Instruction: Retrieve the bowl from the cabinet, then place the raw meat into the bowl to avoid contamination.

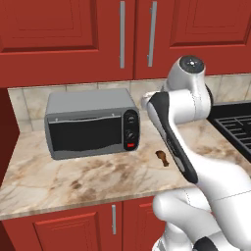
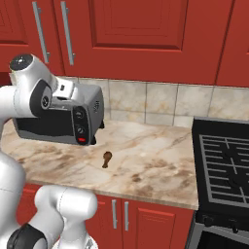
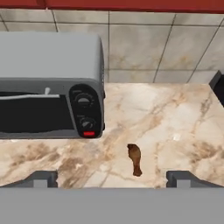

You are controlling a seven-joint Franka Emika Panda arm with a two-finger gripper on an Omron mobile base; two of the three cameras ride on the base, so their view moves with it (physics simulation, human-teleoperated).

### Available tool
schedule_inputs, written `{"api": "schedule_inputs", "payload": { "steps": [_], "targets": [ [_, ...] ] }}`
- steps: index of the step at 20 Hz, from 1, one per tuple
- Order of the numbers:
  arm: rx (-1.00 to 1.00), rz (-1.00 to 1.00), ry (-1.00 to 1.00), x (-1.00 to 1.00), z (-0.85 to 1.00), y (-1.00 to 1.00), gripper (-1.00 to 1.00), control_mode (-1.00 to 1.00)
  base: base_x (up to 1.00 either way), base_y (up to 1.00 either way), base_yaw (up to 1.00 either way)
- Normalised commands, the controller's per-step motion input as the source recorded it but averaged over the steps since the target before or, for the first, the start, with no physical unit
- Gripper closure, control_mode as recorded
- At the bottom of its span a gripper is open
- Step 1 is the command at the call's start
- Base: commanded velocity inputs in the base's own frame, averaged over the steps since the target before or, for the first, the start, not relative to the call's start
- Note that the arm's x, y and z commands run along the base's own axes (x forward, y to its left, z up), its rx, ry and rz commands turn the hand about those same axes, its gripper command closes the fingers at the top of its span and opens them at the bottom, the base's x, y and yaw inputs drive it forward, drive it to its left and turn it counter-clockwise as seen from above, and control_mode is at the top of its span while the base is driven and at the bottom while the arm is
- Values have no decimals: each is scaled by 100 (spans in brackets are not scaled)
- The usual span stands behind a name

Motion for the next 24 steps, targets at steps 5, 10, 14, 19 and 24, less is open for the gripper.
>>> {"api": "schedule_inputs", "payload": {
  "steps": [5, 10, 14, 19, 24],
  "targets": [
    [1, -14, -16, -1, 51, 11, -100, -100, 0, 0, 0],
    [1, -5, -18, -7, 67, 3, -100, -100, 0, 0, 0],
    [6, 4, -4, 0, 67, 0, -100, -100, 0, 0, 0],
    [6, 11, -4, -14, 56, 0, -100, -100, 0, 0, 0],
    [0, 3, -10, -13, 53, 0, -100, -100, 0, 0, 0]
  ]
}}
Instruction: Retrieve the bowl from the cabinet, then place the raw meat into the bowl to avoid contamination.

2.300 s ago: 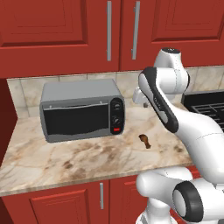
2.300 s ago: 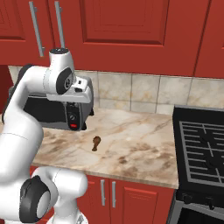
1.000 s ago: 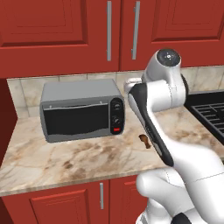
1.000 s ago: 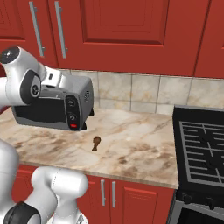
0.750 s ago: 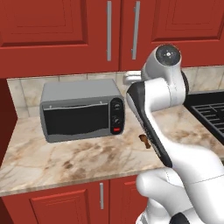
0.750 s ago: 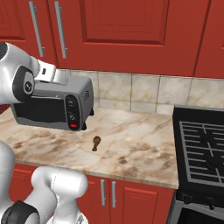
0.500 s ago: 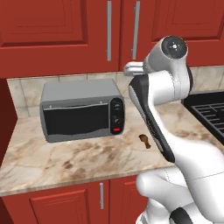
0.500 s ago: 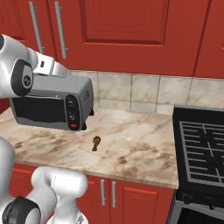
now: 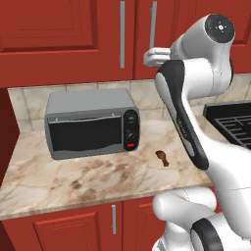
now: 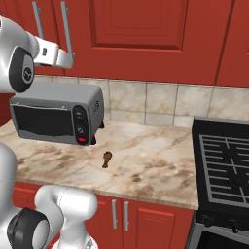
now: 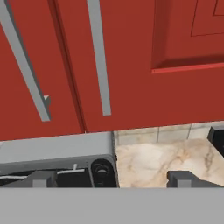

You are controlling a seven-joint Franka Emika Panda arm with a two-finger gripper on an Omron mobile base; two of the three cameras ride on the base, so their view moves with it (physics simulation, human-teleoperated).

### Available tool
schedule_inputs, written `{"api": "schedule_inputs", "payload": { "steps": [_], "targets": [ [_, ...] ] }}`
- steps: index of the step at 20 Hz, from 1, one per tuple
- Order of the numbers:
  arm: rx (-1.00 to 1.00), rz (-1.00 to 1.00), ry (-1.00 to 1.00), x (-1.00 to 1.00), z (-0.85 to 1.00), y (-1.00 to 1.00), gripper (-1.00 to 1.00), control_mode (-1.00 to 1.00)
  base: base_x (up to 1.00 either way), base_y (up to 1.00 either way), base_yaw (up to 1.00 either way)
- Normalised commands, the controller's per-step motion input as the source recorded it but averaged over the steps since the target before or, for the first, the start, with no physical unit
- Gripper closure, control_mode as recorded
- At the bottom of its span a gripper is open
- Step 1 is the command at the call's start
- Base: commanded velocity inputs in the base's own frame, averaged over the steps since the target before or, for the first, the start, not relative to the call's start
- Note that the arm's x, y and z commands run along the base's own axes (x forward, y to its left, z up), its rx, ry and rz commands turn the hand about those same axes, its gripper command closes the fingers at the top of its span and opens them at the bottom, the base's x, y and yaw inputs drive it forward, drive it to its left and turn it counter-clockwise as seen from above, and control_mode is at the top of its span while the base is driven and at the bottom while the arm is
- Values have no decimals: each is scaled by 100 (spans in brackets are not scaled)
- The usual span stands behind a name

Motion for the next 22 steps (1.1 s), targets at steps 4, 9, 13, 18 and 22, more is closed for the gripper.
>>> {"api": "schedule_inputs", "payload": {
  "steps": [4, 9, 13, 18, 22],
  "targets": [
    [0, 0, -8, -1, 37, 0, -100, -100, 0, 0, 0],
    [0, 2, 0, 24, 3, -10, -100, -100, 0, 0, 0],
    [0, 0, 0, 40, 0, 1, -100, -100, 0, 0, 0],
    [-2, -2, 0, 36, -1, 16, -100, -100, 0, 0, 0],
    [0, -1, 0, 39, -10, 15, -100, -100, 0, 0, 0]
  ]
}}
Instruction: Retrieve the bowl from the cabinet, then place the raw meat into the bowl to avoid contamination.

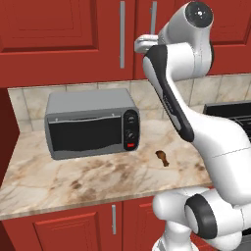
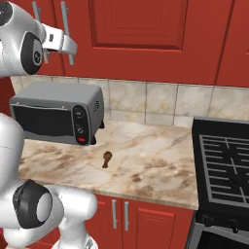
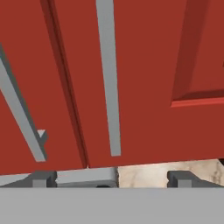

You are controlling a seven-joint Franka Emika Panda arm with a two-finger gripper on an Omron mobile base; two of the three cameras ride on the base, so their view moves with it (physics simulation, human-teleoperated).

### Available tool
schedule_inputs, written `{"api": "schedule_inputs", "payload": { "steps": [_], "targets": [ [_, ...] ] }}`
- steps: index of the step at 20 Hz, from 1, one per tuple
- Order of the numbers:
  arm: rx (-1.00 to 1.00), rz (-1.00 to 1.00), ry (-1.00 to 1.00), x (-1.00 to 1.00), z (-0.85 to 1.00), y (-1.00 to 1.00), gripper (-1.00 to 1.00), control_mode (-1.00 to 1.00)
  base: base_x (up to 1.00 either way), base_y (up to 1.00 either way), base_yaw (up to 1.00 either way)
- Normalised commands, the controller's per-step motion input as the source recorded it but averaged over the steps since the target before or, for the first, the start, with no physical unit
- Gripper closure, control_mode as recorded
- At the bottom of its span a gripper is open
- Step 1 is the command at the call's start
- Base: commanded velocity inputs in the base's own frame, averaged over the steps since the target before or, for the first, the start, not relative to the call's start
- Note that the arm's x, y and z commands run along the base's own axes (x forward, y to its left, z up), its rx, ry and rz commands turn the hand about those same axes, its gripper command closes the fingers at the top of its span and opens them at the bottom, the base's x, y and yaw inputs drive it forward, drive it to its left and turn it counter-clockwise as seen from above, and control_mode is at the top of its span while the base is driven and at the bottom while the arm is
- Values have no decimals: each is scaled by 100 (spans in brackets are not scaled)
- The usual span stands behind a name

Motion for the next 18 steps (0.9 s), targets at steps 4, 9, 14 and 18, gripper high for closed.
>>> {"api": "schedule_inputs", "payload": {
  "steps": [4, 9, 14, 18],
  "targets": [
    [1, 0, 0, 48, -9, -1, -100, -100, 0, 0, 0],
    [2, 0, 0, 43, -14, -3, -100, -100, 0, 0, 0],
    [2, 0, 0, 40, -16, -2, -100, -100, 0, 0, 0],
    [5, 2, 0, 42, -13, -9, -100, -100, 0, 0, 0]
  ]
}}
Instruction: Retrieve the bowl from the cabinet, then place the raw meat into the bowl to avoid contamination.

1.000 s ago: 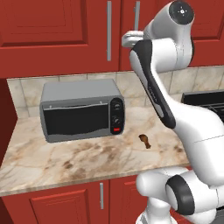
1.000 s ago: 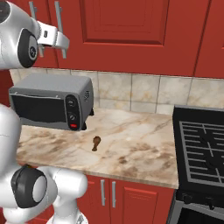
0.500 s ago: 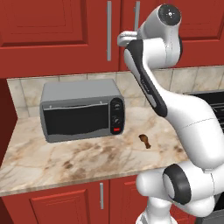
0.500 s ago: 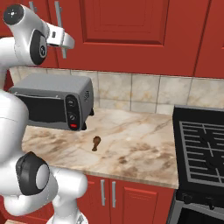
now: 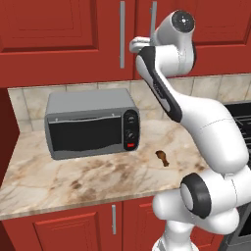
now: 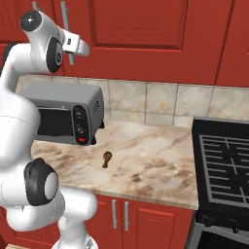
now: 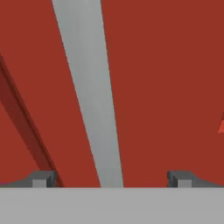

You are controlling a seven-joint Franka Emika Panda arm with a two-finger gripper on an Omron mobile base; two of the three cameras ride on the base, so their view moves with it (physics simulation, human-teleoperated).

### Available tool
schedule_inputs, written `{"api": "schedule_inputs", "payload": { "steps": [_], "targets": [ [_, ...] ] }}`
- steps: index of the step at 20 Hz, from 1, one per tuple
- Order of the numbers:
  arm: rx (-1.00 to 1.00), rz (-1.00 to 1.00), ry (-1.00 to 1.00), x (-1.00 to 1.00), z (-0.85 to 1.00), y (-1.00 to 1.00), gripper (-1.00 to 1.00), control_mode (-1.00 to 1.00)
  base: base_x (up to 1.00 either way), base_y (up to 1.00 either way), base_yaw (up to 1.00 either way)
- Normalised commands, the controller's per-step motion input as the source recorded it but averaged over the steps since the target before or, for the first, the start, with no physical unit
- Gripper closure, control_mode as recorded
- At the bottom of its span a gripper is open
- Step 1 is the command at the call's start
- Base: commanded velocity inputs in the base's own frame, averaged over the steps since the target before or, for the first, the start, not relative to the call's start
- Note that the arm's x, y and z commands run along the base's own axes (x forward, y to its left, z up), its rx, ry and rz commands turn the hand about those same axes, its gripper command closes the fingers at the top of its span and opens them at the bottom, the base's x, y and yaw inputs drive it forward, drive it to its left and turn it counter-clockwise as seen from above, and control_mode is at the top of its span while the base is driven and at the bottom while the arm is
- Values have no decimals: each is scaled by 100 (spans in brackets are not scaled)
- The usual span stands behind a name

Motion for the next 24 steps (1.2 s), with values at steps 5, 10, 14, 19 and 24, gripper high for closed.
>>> {"api": "schedule_inputs", "payload": {
  "steps": [5, 10, 14, 19, 24],
  "targets": [
    [7, 4, 0, 43, -13, -12, -100, -100, 0, 0, 0],
    [2, 1, 0, 37, -13, 0, -100, -100, 0, 0, 0],
    [0, 0, 0, 29, -10, 16, 100, -100, 0, 0, 0],
    [1, -1, 0, 1, -5, 5, 100, -100, 0, 0, 0],
    [0, 0, 4, -23, -11, 3, 100, -100, 0, 0, 0]
  ]
}}
